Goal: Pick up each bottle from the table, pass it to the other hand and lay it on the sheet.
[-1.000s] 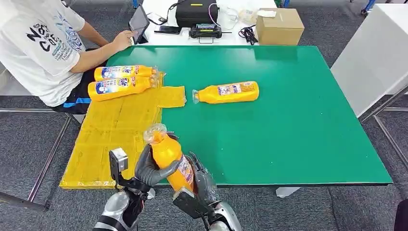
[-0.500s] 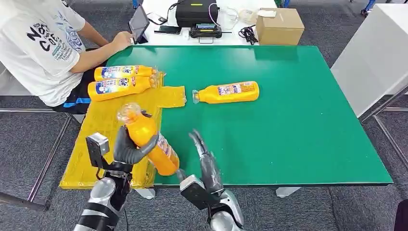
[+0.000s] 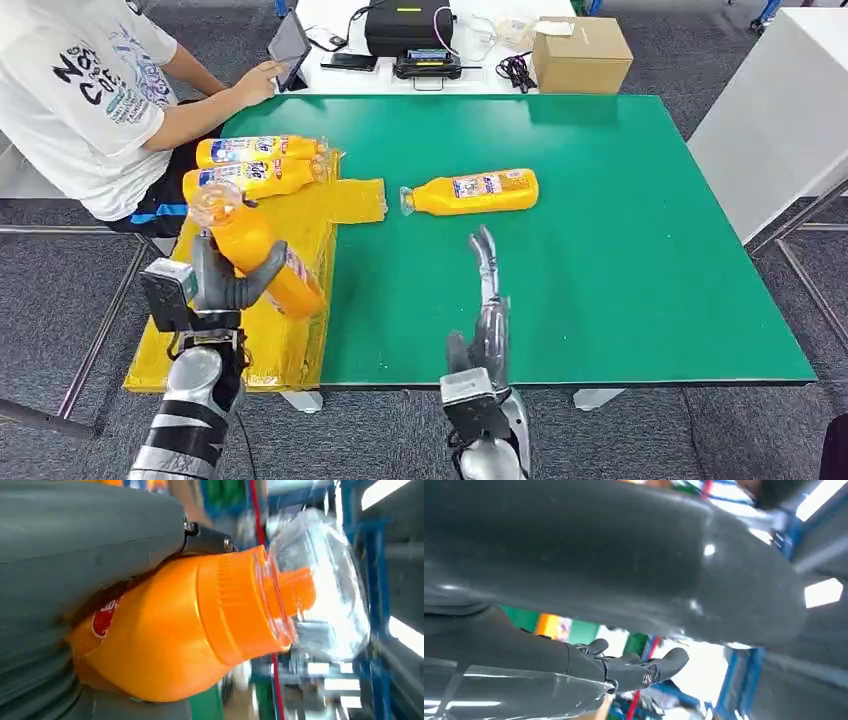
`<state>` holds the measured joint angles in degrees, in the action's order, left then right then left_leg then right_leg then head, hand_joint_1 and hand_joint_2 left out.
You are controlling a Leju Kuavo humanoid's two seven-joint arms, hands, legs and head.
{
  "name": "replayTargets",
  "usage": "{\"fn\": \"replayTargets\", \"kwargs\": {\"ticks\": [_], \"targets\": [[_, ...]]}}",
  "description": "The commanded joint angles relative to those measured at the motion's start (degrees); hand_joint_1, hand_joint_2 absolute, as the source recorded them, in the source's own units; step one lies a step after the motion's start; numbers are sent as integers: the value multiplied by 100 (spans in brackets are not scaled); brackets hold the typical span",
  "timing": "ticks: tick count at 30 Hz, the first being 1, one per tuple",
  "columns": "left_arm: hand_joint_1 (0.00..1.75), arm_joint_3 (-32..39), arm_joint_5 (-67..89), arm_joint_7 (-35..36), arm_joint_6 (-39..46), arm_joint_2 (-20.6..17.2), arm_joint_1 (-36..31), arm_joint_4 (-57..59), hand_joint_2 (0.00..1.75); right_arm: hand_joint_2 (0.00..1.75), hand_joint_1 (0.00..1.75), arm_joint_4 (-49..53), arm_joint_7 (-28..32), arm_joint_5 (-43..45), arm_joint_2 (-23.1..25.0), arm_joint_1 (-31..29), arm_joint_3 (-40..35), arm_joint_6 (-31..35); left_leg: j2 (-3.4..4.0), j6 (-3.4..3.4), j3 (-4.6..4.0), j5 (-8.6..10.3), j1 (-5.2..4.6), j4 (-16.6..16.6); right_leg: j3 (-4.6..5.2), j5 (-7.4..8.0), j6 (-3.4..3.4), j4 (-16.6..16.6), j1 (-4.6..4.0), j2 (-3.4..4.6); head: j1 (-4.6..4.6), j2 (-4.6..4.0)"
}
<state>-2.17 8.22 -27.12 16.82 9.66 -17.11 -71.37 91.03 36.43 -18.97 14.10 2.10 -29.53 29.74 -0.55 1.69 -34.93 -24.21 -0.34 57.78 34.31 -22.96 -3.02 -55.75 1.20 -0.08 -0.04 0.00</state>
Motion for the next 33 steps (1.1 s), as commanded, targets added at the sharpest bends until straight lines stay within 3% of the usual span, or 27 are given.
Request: {"fn": "replayTargets", "kwargs": {"ticks": [1, 5, 9, 13, 14, 16, 17, 22, 24, 28, 29, 33], "targets": [[175, 363, 1579, -161, 1165, -338, -1094, 1773, 175, 175, 0, 494, 254, 281, -239, -165, -60, 282, -5, -12, 21, -5, 10, -1, -26, -6, 16, 4, -11, -10, 0, 0], [175, 281, 4000, 113, 2318, -715, -1608, 3340, 175, 175, 0, -142, 107, 426, -231, -490, -215, -27, 9, -12, 29, -2, 9, -8, -29, 0, 15, 8, -10, 5, 2, 0], [175, 681, 6748, 968, 2318, -754, -1575, 3440, 175, 175, 0, -600, -19, 323, -119, -558, -248, -317, 18, -11, 30, -3, 8, -10, -29, 1, 12, 10, -8, 15, 2, 0], [175, 360, 7794, 1459, 2318, -883, -1586, 3677, 175, 175, 0, -747, -110, 278, -77, -566, -252, -469, 12, -9, 18, -3, 8, -6, -18, 0, 9, 5, -7, 9, 0, 0], [175, -148, 8178, 1760, 2318, -1055, -1501, 3578, 175, 175, 0, -785, -98, 288, -69, -567, -244, -527, 17, -12, 28, -7, 10, -6, -27, -4, 14, 4, -10, 13, 2, 0], [175, -1082, 8178, 2335, 2318, -1342, -1562, 3774, 175, 175, 0, -828, -84, 282, -55, -574, -233, -645, 16, -14, 31, -9, 14, -5, -32, -5, 16, 7, -14, 11, 0, 0], [175, -1224, 8178, 2387, 2318, -1386, -1591, 3905, 175, 175, 0, -845, -81, 275, -47, -577, -231, -662, 11, -14, 26, -8, 13, -4, -28, -5, 16, 4, -13, 6, 0, 0], [175, -1224, 8178, 2387, 2318, -1386, -1591, 3905, 175, 175, 0, -845, -81, 275, -47, -577, -231, -662, 5, -8, 5, 0, 7, -2, -6, 0, 8, 1, -6, 3, 2, 0], [175, -1718, 8178, 2618, 2318, -1519, -1673, 4064, 175, 175, 0, -862, -105, 283, -54, -583, -237, -724, 6, -11, 10, -4, 11, 1, -12, -2, 12, 1, -11, 4, 2, 0], [175, -1959, 8178, 2713, 2318, -1597, -1525, 3904, 175, 175, 0, -952, -112, 301, -19, -556, -192, -798, 10, -10, 12, -3, 9, -3, -12, -1, 11, 2, -8, 7, 2, 0], [175, -1452, 7833, 2395, 2318, -1417, -1388, 3665, 175, 175, 0, -949, -112, 301, -6, -540, -179, -793, 11, -12, 17, -6, 11, -2, -17, -4, 14, 2, -10, 8, 2, 0], [175, -828, 7494, 1740, 2318, -1031, -1345, 3600, 175, 175, 0, -881, -84, 180, 32, -500, -176, -666, -1, -9, 10, -4, 7, -2, -14, -6, 10, 1, -7, -5, 0, 0]]}}
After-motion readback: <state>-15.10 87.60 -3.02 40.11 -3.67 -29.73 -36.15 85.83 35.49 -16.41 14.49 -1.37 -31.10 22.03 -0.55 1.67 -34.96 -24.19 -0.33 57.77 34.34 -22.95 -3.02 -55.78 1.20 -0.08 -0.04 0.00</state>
